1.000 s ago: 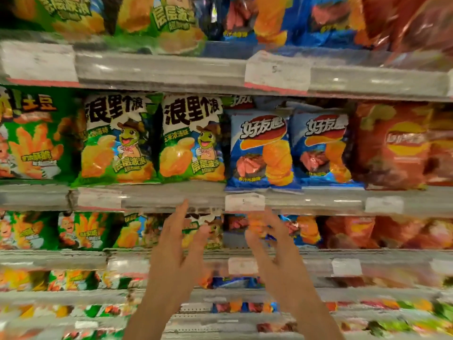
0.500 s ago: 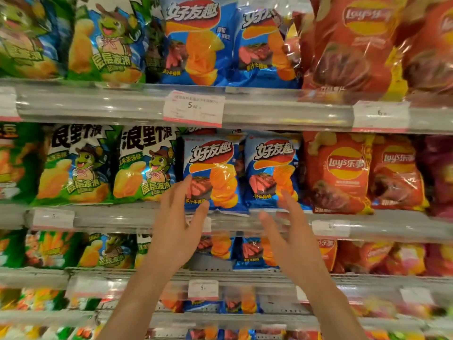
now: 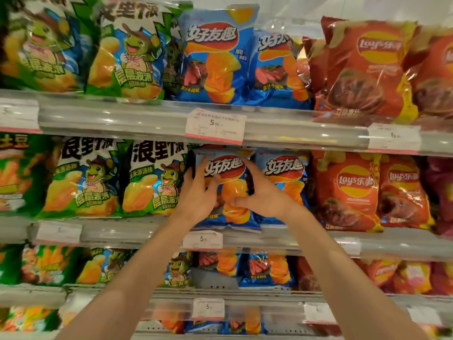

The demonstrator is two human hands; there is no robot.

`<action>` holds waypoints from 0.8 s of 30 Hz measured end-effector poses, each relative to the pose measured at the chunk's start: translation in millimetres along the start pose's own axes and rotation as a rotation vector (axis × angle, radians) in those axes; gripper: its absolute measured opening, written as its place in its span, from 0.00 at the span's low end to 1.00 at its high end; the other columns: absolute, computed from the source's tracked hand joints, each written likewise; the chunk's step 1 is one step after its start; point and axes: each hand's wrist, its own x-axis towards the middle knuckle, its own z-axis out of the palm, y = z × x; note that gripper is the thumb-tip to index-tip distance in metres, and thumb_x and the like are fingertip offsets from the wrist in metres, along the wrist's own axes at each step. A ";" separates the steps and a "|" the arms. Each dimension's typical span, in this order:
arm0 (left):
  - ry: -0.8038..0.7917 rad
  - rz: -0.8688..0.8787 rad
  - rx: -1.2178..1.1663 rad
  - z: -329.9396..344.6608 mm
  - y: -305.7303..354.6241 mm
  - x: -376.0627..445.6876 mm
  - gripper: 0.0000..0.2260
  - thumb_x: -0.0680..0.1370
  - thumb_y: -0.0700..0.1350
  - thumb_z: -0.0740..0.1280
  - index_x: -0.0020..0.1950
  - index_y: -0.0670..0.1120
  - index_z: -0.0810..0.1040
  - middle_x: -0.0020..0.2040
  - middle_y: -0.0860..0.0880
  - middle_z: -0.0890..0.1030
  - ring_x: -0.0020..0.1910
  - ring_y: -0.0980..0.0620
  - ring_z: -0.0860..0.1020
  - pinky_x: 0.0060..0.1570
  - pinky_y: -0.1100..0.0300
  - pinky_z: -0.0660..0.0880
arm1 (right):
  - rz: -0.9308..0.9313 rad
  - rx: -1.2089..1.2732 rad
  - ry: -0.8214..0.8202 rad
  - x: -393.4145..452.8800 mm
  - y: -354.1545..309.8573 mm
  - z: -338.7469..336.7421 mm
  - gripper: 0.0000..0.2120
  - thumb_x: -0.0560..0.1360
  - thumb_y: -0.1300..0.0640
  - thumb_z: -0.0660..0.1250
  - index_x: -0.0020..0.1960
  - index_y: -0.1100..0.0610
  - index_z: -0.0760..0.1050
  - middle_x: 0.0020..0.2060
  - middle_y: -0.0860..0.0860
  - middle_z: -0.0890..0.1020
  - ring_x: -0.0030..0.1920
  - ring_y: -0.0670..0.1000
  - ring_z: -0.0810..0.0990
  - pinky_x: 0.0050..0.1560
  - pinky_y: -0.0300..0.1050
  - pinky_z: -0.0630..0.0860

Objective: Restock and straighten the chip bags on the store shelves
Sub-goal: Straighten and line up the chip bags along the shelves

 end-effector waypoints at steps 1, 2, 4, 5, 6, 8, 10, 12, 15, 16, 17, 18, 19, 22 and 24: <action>-0.010 0.001 0.010 0.1 0.5 4.3 0.26 0.84 0.56 0.57 0.80 0.61 0.52 0.79 0.43 0.57 0.68 0.37 0.73 0.70 0.44 0.69 | 0.011 0.004 -0.035 4.3 -1.8 -2.7 0.51 0.71 0.63 0.77 0.81 0.49 0.47 0.61 0.42 0.69 0.61 0.44 0.72 0.48 0.21 0.70; -0.022 -0.004 0.019 0.9 0.8 8.7 0.25 0.84 0.57 0.56 0.80 0.61 0.52 0.79 0.42 0.57 0.69 0.37 0.72 0.70 0.44 0.69 | 0.025 0.009 -0.063 8.4 -2.6 -5.4 0.52 0.70 0.65 0.77 0.81 0.49 0.47 0.60 0.42 0.70 0.59 0.43 0.73 0.45 0.21 0.70; -0.043 -0.026 0.033 2.6 2.7 16.8 0.25 0.84 0.58 0.53 0.80 0.62 0.51 0.79 0.40 0.57 0.70 0.36 0.71 0.69 0.44 0.69 | 0.053 0.018 -0.098 16.5 0.2 -8.3 0.55 0.68 0.65 0.79 0.82 0.48 0.46 0.59 0.41 0.72 0.54 0.40 0.76 0.46 0.23 0.73; -0.046 -0.033 0.040 4.0 3.3 19.4 0.25 0.84 0.59 0.53 0.80 0.62 0.51 0.79 0.40 0.57 0.69 0.36 0.72 0.69 0.44 0.69 | 0.065 0.016 -0.110 18.5 1.3 -8.5 0.57 0.67 0.65 0.79 0.82 0.47 0.46 0.60 0.41 0.73 0.54 0.39 0.76 0.48 0.26 0.74; -0.037 -0.036 0.038 5.8 2.8 22.4 0.25 0.84 0.59 0.53 0.80 0.62 0.51 0.78 0.39 0.58 0.68 0.36 0.72 0.68 0.45 0.69 | 0.074 0.009 -0.119 20.1 2.5 -8.3 0.58 0.67 0.65 0.80 0.82 0.47 0.45 0.62 0.42 0.73 0.56 0.40 0.76 0.49 0.27 0.74; -0.010 -0.030 0.012 9.2 0.4 26.0 0.24 0.84 0.58 0.53 0.80 0.61 0.52 0.78 0.39 0.58 0.69 0.36 0.72 0.67 0.46 0.69 | 0.079 -0.004 -0.122 21.0 3.0 -7.2 0.59 0.66 0.65 0.80 0.82 0.47 0.44 0.65 0.42 0.69 0.61 0.43 0.73 0.47 0.24 0.73; 0.023 0.027 -0.013 13.1 -3.0 26.4 0.24 0.85 0.57 0.53 0.80 0.59 0.54 0.77 0.40 0.59 0.68 0.37 0.72 0.67 0.48 0.69 | 0.073 -0.003 -0.117 20.8 4.8 -6.6 0.60 0.67 0.64 0.80 0.82 0.47 0.42 0.65 0.42 0.67 0.62 0.43 0.70 0.44 0.21 0.70; 0.063 0.106 -0.036 15.5 -6.5 26.5 0.24 0.85 0.55 0.55 0.81 0.56 0.56 0.78 0.42 0.57 0.71 0.39 0.69 0.69 0.49 0.68 | 0.054 0.007 -0.113 21.3 6.7 -6.1 0.61 0.66 0.64 0.81 0.82 0.47 0.41 0.68 0.42 0.67 0.63 0.43 0.70 0.46 0.21 0.71; 0.105 0.193 -0.075 16.1 -8.8 30.8 0.25 0.85 0.54 0.56 0.81 0.54 0.56 0.79 0.45 0.55 0.77 0.43 0.62 0.75 0.48 0.63 | 0.023 0.021 -0.087 21.1 7.5 -5.7 0.62 0.66 0.64 0.81 0.81 0.44 0.39 0.76 0.46 0.63 0.67 0.44 0.69 0.49 0.23 0.72; 0.119 0.221 -0.080 16.2 -9.1 32.3 0.25 0.85 0.54 0.56 0.81 0.55 0.55 0.80 0.45 0.54 0.78 0.43 0.60 0.75 0.47 0.62 | 0.014 0.024 -0.072 21.2 7.5 -5.4 0.62 0.66 0.64 0.81 0.81 0.44 0.39 0.75 0.46 0.63 0.67 0.44 0.69 0.48 0.22 0.72; 0.131 0.246 -0.083 16.2 -9.6 33.9 0.25 0.85 0.54 0.56 0.81 0.55 0.54 0.80 0.45 0.54 0.79 0.44 0.58 0.76 0.46 0.61 | 0.008 0.024 -0.056 21.0 6.9 -5.0 0.61 0.67 0.65 0.80 0.81 0.44 0.39 0.73 0.45 0.64 0.67 0.45 0.69 0.47 0.22 0.71; 0.142 0.262 -0.082 16.8 -10.1 35.2 0.26 0.84 0.55 0.56 0.81 0.55 0.54 0.80 0.45 0.53 0.79 0.44 0.56 0.77 0.45 0.59 | 0.006 0.021 -0.045 21.1 6.8 -4.6 0.61 0.67 0.65 0.80 0.81 0.44 0.39 0.71 0.44 0.64 0.65 0.45 0.69 0.46 0.22 0.71; 0.150 0.266 -0.076 17.2 -10.6 35.8 0.26 0.84 0.55 0.55 0.81 0.55 0.53 0.81 0.46 0.52 0.80 0.44 0.54 0.77 0.45 0.57 | 0.004 0.019 -0.038 21.1 6.6 -3.9 0.61 0.67 0.66 0.79 0.81 0.44 0.38 0.69 0.43 0.64 0.64 0.44 0.70 0.45 0.22 0.71; 0.164 0.237 -0.023 18.8 -15.1 35.9 0.27 0.84 0.56 0.55 0.82 0.55 0.52 0.81 0.45 0.49 0.80 0.43 0.51 0.77 0.46 0.53 | -0.009 0.015 -0.037 24.0 7.5 0.4 0.61 0.68 0.67 0.79 0.81 0.44 0.37 0.68 0.40 0.61 0.64 0.42 0.68 0.45 0.22 0.71; 0.160 0.212 0.022 18.9 -18.5 36.4 0.27 0.84 0.56 0.54 0.82 0.54 0.52 0.82 0.44 0.49 0.80 0.42 0.51 0.77 0.46 0.53 | -0.013 0.013 -0.049 26.6 8.4 3.5 0.60 0.69 0.67 0.78 0.81 0.45 0.37 0.67 0.40 0.60 0.65 0.40 0.65 0.46 0.20 0.69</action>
